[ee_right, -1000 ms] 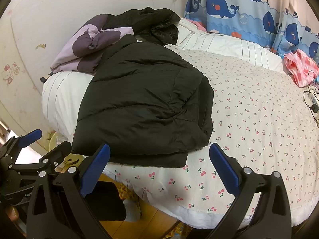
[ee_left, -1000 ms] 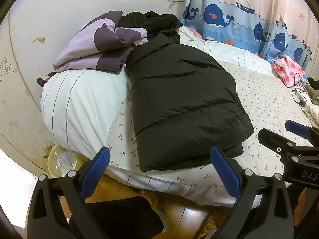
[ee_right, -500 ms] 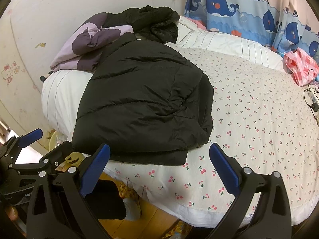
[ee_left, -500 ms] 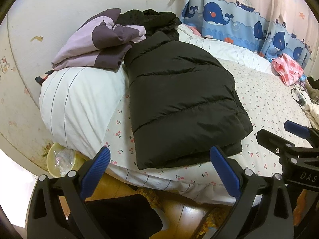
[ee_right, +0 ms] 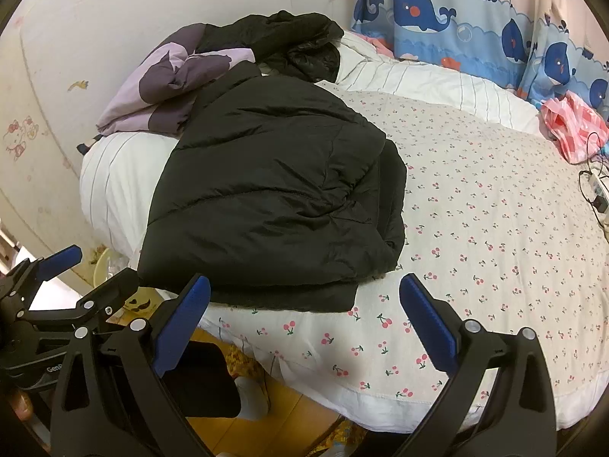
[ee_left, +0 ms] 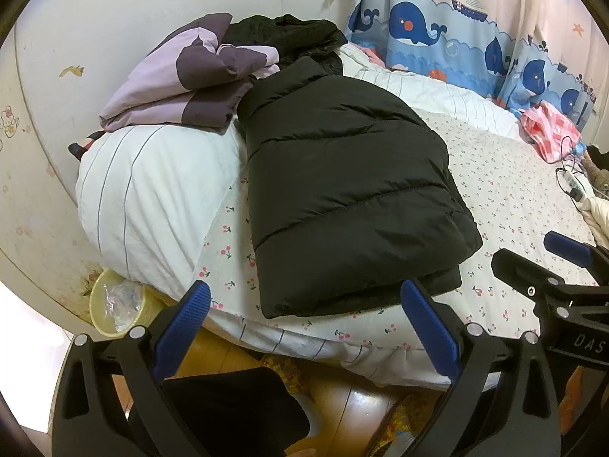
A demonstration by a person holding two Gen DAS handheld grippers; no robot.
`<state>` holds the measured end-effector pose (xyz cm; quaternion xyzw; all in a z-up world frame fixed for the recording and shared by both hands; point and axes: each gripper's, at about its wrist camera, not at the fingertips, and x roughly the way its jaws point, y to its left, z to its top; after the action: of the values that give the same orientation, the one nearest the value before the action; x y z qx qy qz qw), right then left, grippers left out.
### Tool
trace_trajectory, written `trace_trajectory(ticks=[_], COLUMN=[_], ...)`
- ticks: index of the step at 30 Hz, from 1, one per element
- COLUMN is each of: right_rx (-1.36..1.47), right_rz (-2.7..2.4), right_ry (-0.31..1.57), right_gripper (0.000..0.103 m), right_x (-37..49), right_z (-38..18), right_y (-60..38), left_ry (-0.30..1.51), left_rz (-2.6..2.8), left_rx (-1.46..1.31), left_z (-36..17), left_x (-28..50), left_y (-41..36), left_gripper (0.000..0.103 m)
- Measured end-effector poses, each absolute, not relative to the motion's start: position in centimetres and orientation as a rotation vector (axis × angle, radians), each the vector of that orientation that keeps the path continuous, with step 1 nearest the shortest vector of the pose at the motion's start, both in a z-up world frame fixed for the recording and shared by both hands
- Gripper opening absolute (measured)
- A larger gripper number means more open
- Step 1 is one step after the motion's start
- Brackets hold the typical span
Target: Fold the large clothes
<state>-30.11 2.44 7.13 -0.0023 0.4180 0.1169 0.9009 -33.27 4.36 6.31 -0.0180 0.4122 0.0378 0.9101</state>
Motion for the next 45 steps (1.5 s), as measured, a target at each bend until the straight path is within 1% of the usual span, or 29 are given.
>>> trace_trajectory(ticks=[36, 45], right_rx=[-0.003, -0.005], right_rz=[0.236, 0.217], right_ry=[0.879, 0.885], right_gripper=[0.096, 0.096], right_x=[-31.7, -32.4], right_z=[6.9, 6.9], right_y=[1.5, 1.2], left_ry=[0.842, 0.87], left_rz=[0.062, 0.036], left_rx=[-0.024, -0.019], left_z=[7.4, 7.3], left_x=[-35.2, -35.5], left_y=[3.2, 2.5], left_gripper=[0.096, 0.096])
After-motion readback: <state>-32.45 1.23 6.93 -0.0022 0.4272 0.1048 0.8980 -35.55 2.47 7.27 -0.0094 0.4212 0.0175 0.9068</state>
